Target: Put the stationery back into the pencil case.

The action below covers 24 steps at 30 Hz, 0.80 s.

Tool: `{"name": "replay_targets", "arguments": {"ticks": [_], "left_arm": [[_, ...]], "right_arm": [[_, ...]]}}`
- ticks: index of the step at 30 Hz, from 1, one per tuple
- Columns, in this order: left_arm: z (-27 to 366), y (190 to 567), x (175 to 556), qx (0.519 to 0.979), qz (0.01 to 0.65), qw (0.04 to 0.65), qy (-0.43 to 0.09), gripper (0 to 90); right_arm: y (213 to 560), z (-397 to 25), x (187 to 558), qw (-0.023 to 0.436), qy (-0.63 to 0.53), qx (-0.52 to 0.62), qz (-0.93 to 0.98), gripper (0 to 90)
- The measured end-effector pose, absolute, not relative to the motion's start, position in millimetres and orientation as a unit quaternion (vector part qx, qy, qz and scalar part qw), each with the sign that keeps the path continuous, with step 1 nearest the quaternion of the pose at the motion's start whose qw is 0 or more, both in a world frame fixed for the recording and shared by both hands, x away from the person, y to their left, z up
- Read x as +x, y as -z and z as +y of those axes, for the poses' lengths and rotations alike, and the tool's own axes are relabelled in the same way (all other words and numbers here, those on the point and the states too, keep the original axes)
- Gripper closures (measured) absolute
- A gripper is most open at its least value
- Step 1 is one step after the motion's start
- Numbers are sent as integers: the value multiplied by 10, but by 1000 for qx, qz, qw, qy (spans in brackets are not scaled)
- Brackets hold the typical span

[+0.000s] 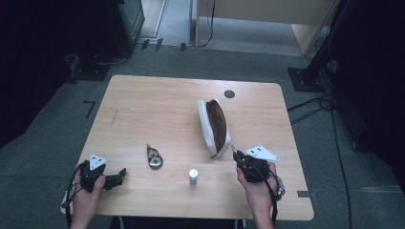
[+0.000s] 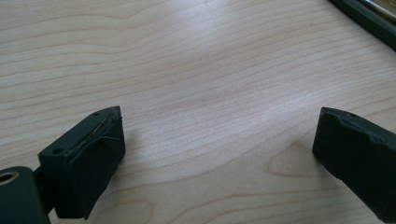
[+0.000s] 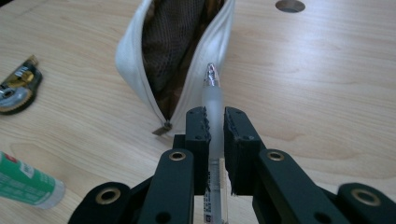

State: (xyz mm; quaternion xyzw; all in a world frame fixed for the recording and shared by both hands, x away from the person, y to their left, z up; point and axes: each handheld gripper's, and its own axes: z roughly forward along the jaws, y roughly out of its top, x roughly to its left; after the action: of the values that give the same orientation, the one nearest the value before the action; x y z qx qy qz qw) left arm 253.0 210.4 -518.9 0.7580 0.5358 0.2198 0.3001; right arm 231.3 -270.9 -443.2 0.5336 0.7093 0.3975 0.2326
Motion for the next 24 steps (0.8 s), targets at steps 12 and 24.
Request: {"name": "replay_targets", "arguments": {"ticks": [12,24], "left_arm": [[2105,5189,2530,758,536,300,-220,27],[2106,5188,2531,758,535,300,-220,26]], "right_arm": [[4234,-2632,2286,235,-417,520,708,813],[4048,-2508,2493,230,-434,507,708,813]]}}
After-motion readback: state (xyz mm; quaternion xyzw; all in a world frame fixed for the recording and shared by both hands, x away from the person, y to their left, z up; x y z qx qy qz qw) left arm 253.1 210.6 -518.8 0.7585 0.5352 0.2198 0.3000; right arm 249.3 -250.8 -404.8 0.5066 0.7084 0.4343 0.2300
